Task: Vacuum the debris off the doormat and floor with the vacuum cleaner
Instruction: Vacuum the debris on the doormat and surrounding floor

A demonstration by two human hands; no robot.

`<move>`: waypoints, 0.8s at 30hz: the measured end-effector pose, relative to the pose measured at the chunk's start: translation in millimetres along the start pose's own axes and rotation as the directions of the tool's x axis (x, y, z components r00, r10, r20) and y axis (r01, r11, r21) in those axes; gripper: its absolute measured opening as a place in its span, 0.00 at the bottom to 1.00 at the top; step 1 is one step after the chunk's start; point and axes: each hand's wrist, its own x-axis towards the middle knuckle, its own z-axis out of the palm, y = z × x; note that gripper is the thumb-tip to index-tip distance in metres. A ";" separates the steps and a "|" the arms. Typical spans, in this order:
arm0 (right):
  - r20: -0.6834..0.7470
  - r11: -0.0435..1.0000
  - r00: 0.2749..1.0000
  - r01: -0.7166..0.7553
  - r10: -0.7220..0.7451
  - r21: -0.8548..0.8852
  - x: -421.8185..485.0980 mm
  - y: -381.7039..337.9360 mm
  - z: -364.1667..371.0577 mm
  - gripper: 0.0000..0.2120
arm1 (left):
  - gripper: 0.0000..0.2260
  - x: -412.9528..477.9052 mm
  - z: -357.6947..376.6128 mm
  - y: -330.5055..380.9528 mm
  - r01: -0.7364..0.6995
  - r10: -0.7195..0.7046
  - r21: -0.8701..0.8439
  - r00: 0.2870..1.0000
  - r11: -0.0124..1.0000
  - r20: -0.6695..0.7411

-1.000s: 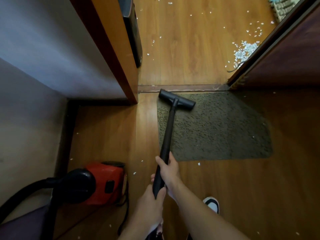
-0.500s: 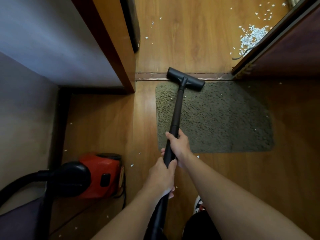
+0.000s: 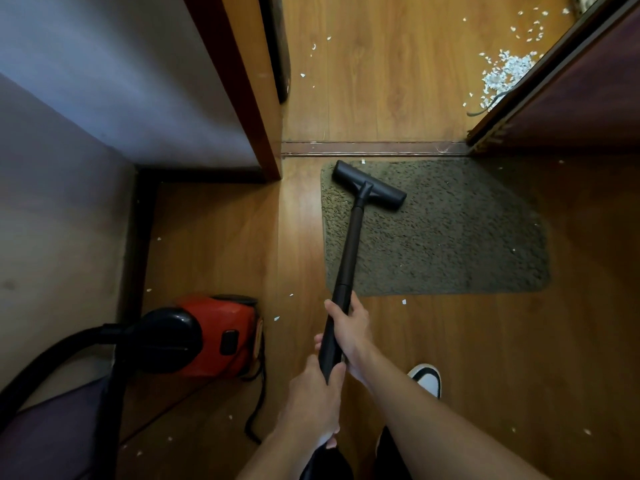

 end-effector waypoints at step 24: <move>-0.039 0.997 0.998 0.042 -0.044 -0.060 67.7 -58.5 -21.9 0.17 | 0.12 39.1 14.2 73.1 -0.034 0.028 -0.178 0.999 0.983 -0.038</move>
